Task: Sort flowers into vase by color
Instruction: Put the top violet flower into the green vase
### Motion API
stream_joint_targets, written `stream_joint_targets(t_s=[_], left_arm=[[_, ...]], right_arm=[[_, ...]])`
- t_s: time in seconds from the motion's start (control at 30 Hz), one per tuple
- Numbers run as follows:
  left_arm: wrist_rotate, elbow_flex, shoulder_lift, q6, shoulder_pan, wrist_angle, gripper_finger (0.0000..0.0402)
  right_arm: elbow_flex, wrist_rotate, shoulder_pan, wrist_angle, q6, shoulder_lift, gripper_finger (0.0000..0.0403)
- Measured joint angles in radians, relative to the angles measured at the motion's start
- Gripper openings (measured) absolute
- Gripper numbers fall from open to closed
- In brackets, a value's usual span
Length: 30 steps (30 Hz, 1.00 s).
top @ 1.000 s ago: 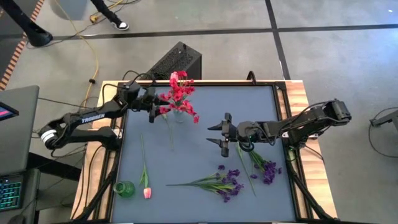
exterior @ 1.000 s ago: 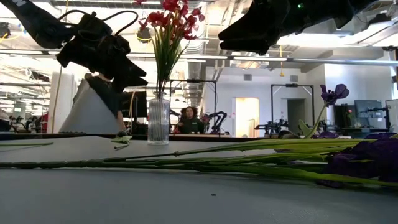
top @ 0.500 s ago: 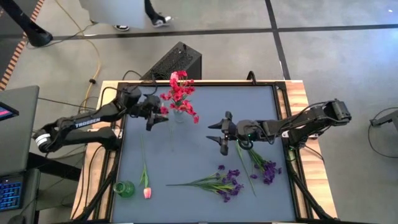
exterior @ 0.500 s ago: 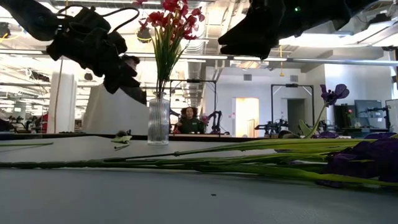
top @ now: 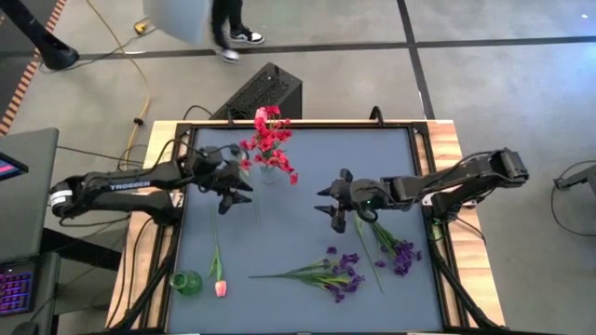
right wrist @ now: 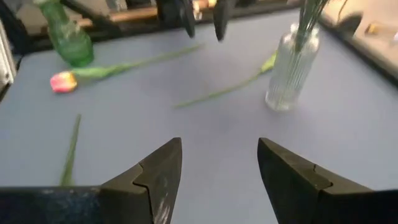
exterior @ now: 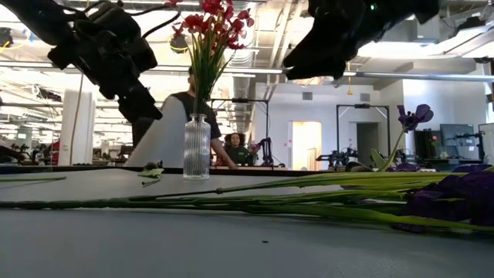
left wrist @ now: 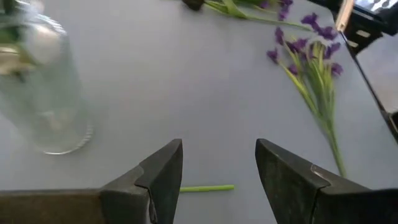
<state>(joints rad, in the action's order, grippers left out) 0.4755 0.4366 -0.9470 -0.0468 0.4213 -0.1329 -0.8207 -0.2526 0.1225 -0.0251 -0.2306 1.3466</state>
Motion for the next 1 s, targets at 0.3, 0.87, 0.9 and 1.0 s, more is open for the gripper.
stream_joint_targets(t_s=[0.3,0.87,0.9,1.0], left_arm=[[-0.18,0.0,0.0,-0.065,-0.238,-0.017,0.019],[-0.528,0.0,-0.001,-0.16,-0.655,0.11,0.019],[-0.542,0.0,-0.001,-0.16,-0.671,0.113,0.019],[-0.551,0.0,-0.001,-0.152,-0.715,0.127,0.019]], right_arm=[[-0.134,0.048,0.055,0.481,-0.008,-0.003,0.0234],[-0.159,0.231,0.131,0.831,-0.645,0.001,0.0234],[-0.159,0.231,0.142,0.842,-0.676,0.001,0.0234],[-0.159,0.231,0.176,0.851,-0.754,0.001,0.0234]])
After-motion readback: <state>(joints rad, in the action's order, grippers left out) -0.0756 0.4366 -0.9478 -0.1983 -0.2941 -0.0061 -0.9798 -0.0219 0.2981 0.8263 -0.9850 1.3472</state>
